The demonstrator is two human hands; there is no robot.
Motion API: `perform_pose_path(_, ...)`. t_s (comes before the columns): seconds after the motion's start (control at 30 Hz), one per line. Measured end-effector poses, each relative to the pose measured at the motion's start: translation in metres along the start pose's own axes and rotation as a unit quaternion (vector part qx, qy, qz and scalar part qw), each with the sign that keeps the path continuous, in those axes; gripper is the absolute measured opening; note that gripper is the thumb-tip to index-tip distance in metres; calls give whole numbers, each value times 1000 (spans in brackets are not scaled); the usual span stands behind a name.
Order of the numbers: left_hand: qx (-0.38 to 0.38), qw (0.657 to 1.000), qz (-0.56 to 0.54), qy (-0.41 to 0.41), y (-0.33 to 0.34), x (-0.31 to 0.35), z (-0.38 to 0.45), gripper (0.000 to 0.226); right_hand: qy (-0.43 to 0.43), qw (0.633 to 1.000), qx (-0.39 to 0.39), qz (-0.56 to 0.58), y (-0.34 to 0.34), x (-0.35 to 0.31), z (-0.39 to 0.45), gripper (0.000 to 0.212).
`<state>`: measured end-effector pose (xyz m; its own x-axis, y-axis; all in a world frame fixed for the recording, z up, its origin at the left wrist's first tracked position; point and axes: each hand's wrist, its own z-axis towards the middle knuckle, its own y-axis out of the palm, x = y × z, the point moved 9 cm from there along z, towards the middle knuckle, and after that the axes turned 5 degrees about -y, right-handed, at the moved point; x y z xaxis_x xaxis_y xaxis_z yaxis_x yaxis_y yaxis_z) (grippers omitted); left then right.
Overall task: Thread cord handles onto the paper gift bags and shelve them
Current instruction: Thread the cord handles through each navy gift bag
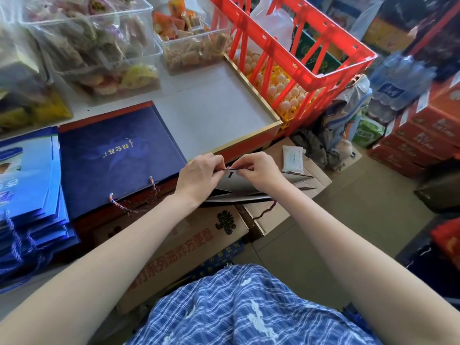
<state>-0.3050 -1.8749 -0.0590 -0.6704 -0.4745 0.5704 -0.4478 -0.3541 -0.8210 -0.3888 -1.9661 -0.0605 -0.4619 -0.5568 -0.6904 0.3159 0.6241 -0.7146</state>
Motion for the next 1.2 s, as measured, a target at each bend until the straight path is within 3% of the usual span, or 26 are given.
perform_pose_path(0.27,17,1000,12,-1,1,-1,0,10,-19,999,-30,-32,1,-2,6,16)
perform_pose_path(0.37,-26,1000,4,0,4,-4,4,6,-37,998,-27,-36,4,-6,10,18)
perform_pose_path(0.53,-130,991,-28,-6,4,-4,20,38,-28,999,20,-31,0,-9,10,20)
perform_pose_path(0.67,-134,989,-60,-23,7,-4,20,29,-30,985,157,-59,-33,-12,-7,16)
perform_pose_path(0.73,-121,988,-87,-49,7,-6,20,28,-13,982,180,-58,-37,-8,-15,12)
perform_pose_path(0.83,-100,988,-95,-69,8,-3,17,26,41,991,124,-31,-18,1,-12,17)
perform_pose_path(0.97,-81,988,-104,-80,9,-2,9,26,51,993,100,-43,-8,-3,0,19)
perform_pose_path(1.2,-76,990,-105,-54,8,-7,5,32,95,995,-18,-27,5,9,13,26)
